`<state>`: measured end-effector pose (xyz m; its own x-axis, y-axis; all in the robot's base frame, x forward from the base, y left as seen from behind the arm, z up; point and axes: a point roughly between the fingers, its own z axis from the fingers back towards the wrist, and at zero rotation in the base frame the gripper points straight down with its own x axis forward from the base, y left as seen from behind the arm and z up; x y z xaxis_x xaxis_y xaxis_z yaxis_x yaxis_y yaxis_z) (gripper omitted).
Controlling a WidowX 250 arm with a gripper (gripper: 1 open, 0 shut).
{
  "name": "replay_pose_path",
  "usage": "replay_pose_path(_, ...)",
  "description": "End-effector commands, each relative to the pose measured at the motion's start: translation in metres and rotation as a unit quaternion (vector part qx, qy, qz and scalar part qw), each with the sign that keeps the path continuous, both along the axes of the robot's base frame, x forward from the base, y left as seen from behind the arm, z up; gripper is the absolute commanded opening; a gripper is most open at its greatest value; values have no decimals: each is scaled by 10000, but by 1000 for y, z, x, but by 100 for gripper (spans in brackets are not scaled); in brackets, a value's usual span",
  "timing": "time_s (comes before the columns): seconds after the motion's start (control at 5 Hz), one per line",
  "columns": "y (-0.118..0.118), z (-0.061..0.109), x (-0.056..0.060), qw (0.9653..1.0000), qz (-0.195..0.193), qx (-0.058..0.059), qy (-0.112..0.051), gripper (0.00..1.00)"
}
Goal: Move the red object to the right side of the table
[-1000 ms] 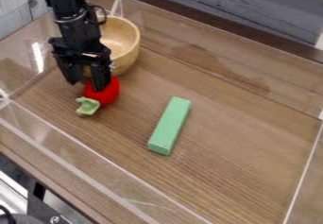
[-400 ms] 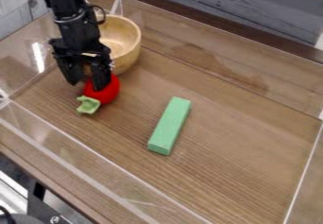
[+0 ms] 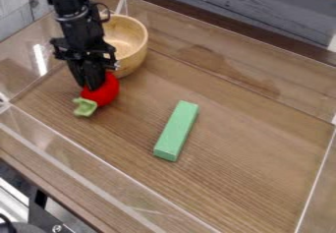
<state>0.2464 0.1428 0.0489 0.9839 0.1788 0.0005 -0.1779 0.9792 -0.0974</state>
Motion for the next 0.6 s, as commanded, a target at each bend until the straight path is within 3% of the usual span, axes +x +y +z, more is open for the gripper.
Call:
replay_pose_path(0.0, -4, 48, 15, 9979, -22, 307, -565, 0)
replay_pose_path(0.2, -25, 69, 21, 9966, -141, 346, -730, 0)
replay_pose_path(0.4, -60, 80, 27, 9953, -349, 361, -827, 0)
